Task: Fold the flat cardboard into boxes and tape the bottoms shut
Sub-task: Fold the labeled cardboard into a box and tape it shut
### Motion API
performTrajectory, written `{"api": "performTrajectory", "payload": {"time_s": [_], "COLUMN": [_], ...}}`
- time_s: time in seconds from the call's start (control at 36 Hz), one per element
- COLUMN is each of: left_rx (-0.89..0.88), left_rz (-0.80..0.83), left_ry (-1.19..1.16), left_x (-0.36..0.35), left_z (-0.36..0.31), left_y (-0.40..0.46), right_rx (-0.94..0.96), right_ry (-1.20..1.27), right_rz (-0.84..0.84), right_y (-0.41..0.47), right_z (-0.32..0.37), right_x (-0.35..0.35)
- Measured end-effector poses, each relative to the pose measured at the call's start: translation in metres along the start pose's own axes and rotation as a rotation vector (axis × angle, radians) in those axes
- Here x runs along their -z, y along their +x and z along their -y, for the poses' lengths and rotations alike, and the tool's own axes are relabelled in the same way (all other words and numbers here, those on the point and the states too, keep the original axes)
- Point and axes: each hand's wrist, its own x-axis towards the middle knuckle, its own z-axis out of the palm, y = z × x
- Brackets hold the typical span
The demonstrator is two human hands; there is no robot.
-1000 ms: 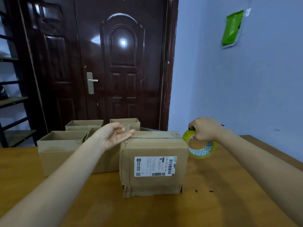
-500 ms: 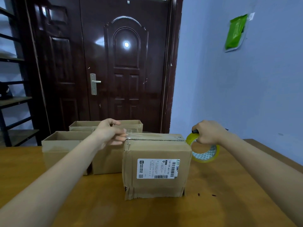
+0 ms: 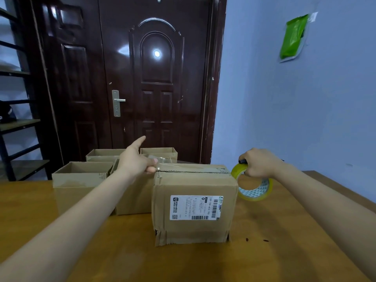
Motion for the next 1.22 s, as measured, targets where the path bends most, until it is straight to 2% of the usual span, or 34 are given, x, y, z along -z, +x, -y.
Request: {"api": "performTrajectory", "payload": {"time_s": [0.33, 0.47, 0.72, 1.22], "left_rx": [-0.027, 0.011, -0.019, -0.079], "left_rz": [-0.056, -0.06, -0.085, -0.117], "left_ry": [0.09, 0.03, -0.052, 0.067], "left_x": [-0.004, -0.003, -0.005, -0.012], "left_z": [-0.006, -0.006, 0.001, 0.014], "left_y": [-0.013, -0.013, -0.015, -0.021], "right_rx": [-0.009, -0.005, -0.005, 0.0], "right_ry": [0.01, 0.007, 0.004, 0.027], "right_rz": [-0.001, -0.002, -0.003, -0.017], "right_y": [0.003, 0.001, 0.001, -0.001], "right_z": [-0.003, -0.001, -0.002, -0.002], "right_x": [-0.003, -0.002, -0.002, -0.005]}}
